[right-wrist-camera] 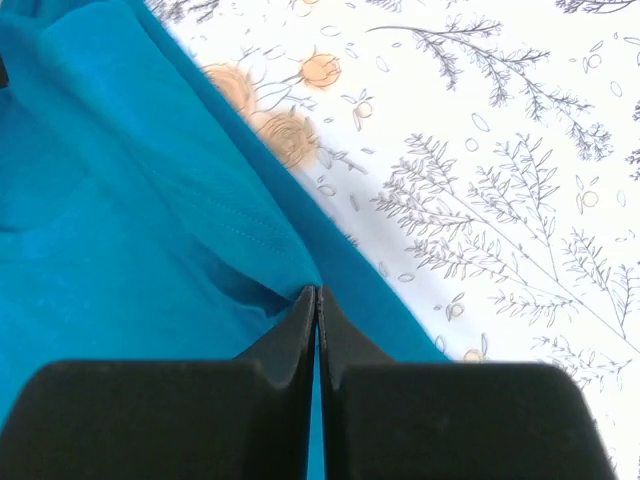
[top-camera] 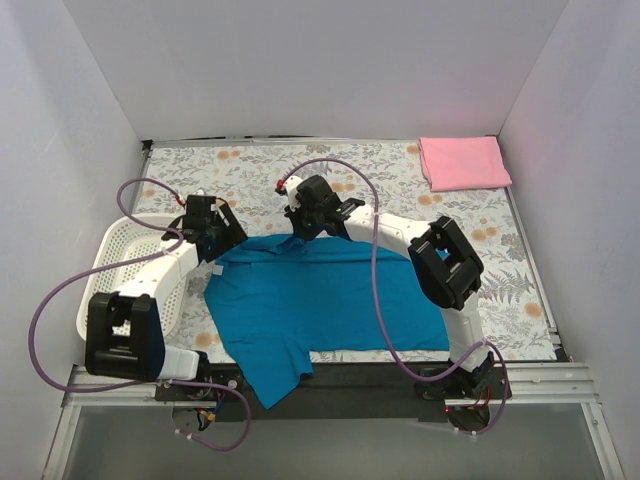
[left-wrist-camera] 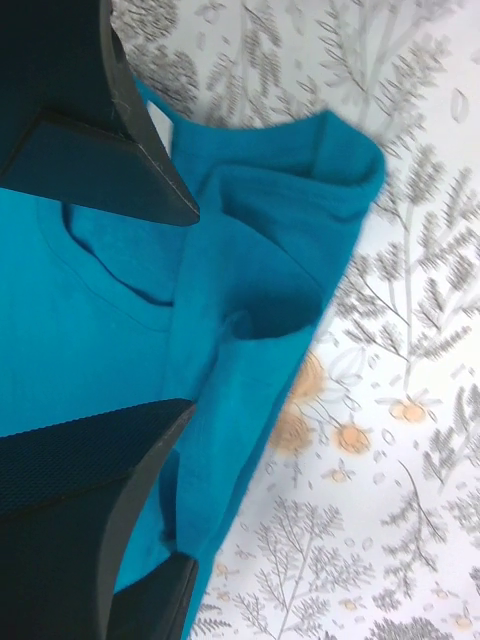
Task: Fold and stack the t-shirts
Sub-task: Fold the tshirt
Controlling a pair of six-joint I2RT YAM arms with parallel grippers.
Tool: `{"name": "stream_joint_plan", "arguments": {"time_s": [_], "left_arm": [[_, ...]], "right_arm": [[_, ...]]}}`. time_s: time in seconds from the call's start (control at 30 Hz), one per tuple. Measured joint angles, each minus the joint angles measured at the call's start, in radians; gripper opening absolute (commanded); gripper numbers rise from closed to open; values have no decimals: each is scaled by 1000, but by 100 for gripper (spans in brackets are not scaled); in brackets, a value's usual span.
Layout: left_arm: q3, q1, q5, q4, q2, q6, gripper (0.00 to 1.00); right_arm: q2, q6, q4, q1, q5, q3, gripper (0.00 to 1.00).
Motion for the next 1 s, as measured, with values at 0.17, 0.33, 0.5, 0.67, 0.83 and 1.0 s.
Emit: {"name": "stream_joint_plan", "arguments": {"time_s": [0.17, 0.33, 0.5, 0.67, 0.83, 1.0], "left_arm": [[108, 0, 32, 28, 137, 16, 66], [175, 0, 74, 46, 273, 31, 64], [194, 0, 90, 46, 333, 37, 64], [232, 0, 108, 57, 368, 39, 62], [242, 0, 128, 69, 402, 36, 49], [243, 0, 134, 70, 418, 35, 48]], "right_arm": [[53, -1, 8, -15, -35, 17, 17], [114, 0, 2, -16, -62, 60, 16], [147, 3, 7, -36, -85, 109, 16], [153, 4, 10, -63, -95, 112, 17], [153, 8, 15, -69, -101, 112, 18], [153, 11, 17, -68, -116, 112, 18]]}}
